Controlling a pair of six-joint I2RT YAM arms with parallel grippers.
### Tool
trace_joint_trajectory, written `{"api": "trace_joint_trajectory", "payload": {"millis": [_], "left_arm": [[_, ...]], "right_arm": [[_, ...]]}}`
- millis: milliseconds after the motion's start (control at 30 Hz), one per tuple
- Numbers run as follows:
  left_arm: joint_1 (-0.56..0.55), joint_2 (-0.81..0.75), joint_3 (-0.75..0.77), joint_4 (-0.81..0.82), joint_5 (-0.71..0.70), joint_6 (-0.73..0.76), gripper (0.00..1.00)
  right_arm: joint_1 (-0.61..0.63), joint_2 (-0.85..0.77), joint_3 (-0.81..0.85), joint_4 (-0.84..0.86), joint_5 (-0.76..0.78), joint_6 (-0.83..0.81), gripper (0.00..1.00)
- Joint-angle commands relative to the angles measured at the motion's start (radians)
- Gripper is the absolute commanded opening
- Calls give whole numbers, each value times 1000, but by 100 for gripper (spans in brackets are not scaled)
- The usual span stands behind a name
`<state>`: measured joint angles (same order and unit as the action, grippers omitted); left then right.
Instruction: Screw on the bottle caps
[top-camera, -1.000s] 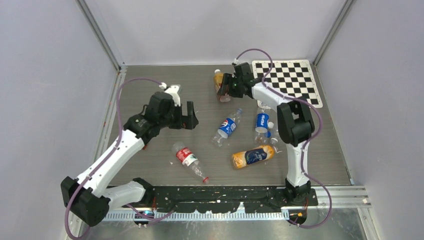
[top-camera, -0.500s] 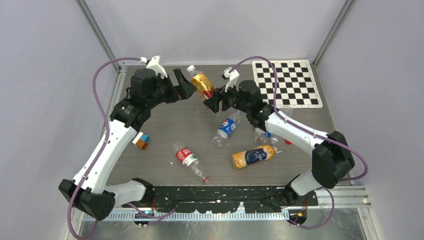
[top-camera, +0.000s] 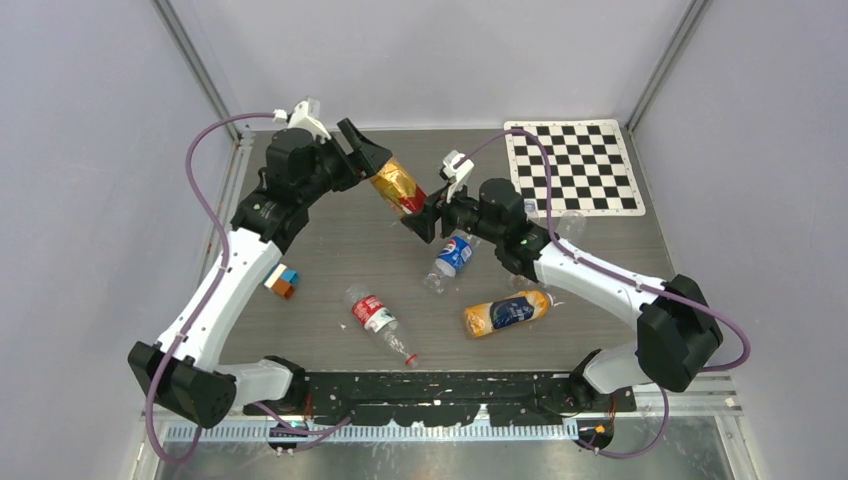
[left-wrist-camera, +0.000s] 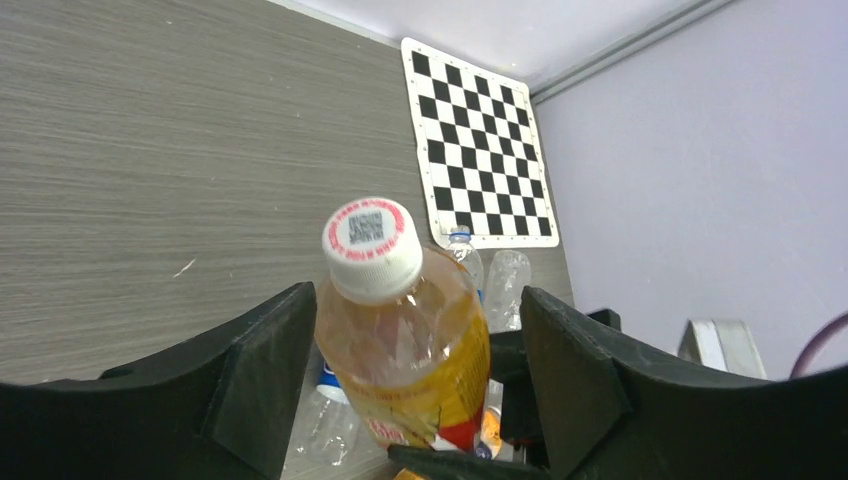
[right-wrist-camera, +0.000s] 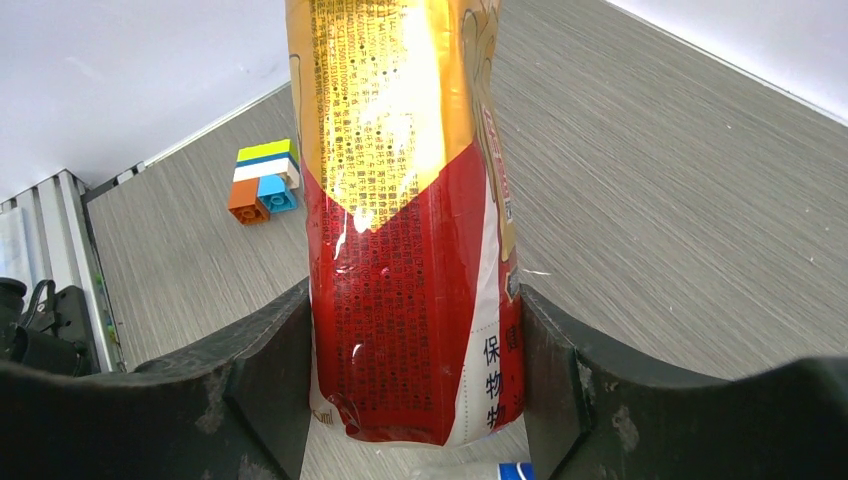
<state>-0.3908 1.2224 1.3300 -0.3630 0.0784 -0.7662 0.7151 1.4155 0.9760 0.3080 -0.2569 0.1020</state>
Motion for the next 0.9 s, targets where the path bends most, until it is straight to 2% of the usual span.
{"api": "trace_joint_trajectory", "payload": {"millis": [0,400,500,633,700,767,867], "left_arm": [[6,27,-9,99,-23,-47,73],[10,20,-49,141,-70,-35,43],[13,18,-65,171,-70,-20,28],[13,-2,-102,255,-69,34,0],[13,-13,-123,307,-70,86,0],[13,-22,-137,344,-70,139,0],[13,-27,-154,395,-110,238,0]], "right_arm": [[17,-49,7,71,-8,-30,29],[32,-47,2,61,-25,-45,29],[36,-45,1,54,-31,-52,29],[37,-42,-4,52,-27,-52,32],[37,-44,-10,52,-16,-50,34],[37,-47,-12,43,7,-50,40],[35,-54,-9,9,94,-40,66]]}}
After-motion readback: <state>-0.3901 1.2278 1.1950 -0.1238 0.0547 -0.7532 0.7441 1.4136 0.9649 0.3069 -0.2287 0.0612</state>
